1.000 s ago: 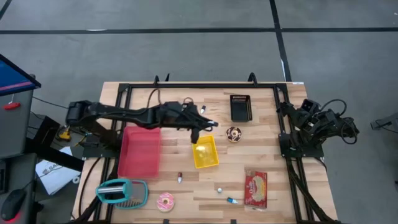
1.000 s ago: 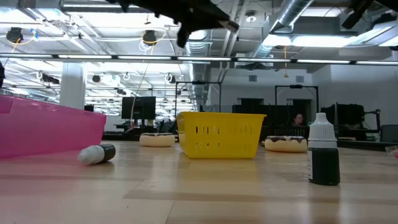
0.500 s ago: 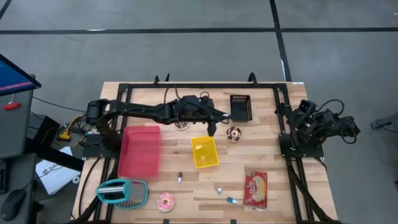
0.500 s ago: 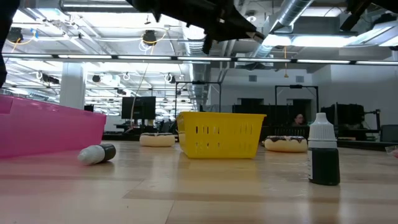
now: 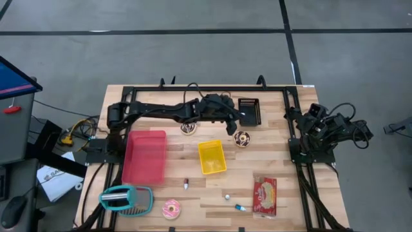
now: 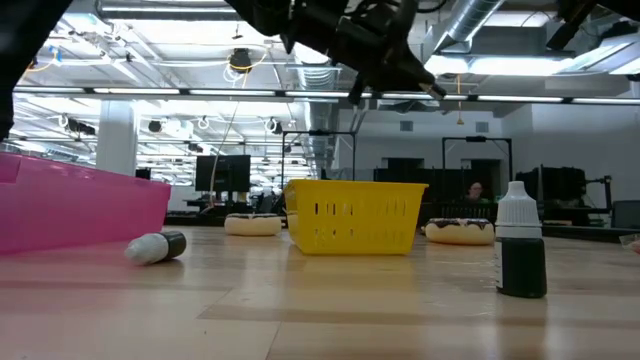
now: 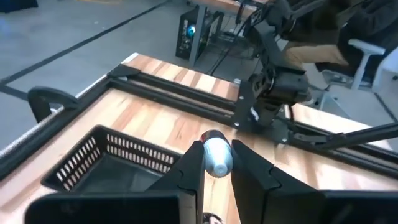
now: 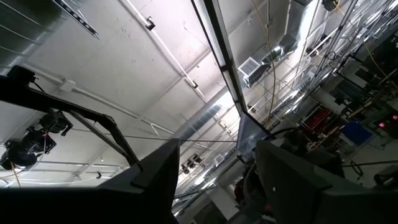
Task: Pick & Place Food Item
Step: Put the top red food coloring bottle into the yellow bin
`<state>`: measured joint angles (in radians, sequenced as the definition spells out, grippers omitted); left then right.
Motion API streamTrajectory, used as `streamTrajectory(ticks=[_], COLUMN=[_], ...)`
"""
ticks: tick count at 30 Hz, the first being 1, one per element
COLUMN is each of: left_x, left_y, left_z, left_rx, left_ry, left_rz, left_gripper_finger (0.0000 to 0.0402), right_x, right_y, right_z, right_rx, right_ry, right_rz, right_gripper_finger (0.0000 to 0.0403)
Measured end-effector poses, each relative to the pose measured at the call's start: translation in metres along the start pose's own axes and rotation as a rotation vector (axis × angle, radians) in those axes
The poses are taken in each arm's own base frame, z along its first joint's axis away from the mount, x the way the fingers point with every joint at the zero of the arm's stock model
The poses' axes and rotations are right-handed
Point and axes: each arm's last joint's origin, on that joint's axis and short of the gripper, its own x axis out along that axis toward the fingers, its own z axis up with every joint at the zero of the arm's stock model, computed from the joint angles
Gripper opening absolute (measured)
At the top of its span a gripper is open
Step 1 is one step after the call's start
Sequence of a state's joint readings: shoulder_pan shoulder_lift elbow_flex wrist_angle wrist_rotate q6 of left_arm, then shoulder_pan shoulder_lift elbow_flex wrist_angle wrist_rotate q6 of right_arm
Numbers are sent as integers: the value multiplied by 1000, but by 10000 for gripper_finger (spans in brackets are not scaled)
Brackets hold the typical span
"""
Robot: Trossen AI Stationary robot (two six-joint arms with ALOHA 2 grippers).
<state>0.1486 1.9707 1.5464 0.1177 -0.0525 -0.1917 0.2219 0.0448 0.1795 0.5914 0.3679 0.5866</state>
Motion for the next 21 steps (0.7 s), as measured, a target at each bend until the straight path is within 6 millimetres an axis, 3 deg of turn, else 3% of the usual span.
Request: streamTrajectory(ticks=[8, 21], left_x=[25, 55], left_y=[0, 26], left_z=[-5, -22], left_rx=[91, 102], left_ry=[64, 142], left_rz=[27, 126], left_gripper_finger=[46, 46], right_x=[0, 0], right_y=[0, -1], right_z=[0, 0], right_rx=[1, 0], right_ry=[0, -14], right_rz=[0, -23], right_gripper_finger=[203, 203])
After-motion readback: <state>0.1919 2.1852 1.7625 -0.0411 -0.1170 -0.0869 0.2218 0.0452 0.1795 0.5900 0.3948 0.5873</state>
